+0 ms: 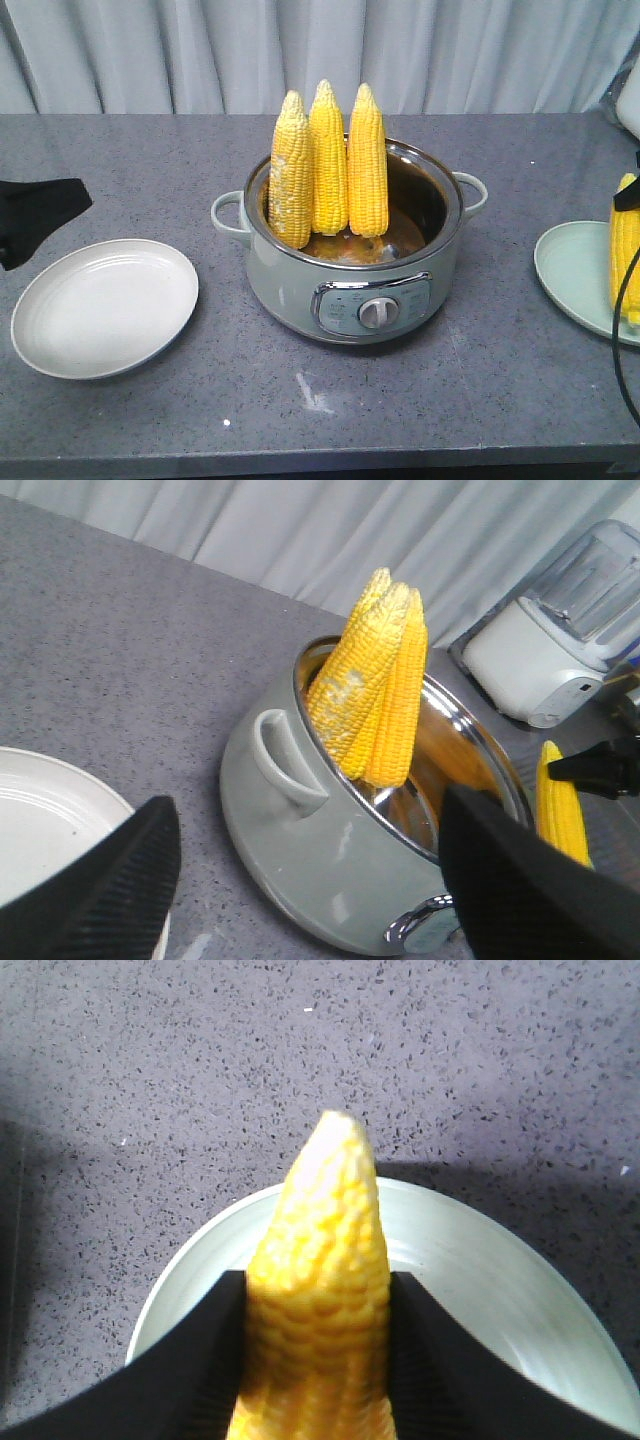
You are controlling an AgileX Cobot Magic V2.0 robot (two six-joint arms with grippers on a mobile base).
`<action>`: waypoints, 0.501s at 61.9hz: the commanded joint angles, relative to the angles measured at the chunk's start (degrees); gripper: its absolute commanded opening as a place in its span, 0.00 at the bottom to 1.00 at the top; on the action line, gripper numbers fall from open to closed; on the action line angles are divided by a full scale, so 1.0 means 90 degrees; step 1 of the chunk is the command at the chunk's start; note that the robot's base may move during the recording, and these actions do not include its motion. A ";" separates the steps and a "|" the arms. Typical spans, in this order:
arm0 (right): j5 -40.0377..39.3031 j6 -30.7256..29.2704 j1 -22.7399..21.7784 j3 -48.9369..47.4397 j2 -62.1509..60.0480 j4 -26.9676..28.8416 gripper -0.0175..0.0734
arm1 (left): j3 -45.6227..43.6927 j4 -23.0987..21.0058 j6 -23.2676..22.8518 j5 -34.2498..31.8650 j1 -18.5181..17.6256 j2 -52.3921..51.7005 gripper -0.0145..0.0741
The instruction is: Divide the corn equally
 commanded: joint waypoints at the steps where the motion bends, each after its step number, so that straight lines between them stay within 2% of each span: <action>1: 0.0362 0.0126 -0.0042 -0.0167 -0.0325 0.0226 0.60 | -0.0288 -0.0969 0.0704 0.0222 -0.0034 0.0196 0.74; 8: 0.0362 0.0270 -0.0042 -0.0167 -0.0325 0.0245 0.76 | -0.0735 -0.1270 0.1152 0.0760 -0.0034 0.0688 0.74; 13: 0.0362 0.0387 -0.0042 -0.0167 -0.0325 0.0354 0.83 | -0.1286 -0.1246 0.1167 0.1001 -0.0034 0.1079 0.74; 19: 0.0362 0.0402 -0.0042 -0.0167 -0.0360 0.0513 0.84 | -0.1959 -0.1132 0.1215 0.1166 -0.0034 0.1568 0.74; 31: 0.0362 0.0388 -0.0042 -0.0167 -0.0802 0.0795 0.81 | -0.3458 -0.0508 0.1214 0.1504 -0.0034 0.2651 0.74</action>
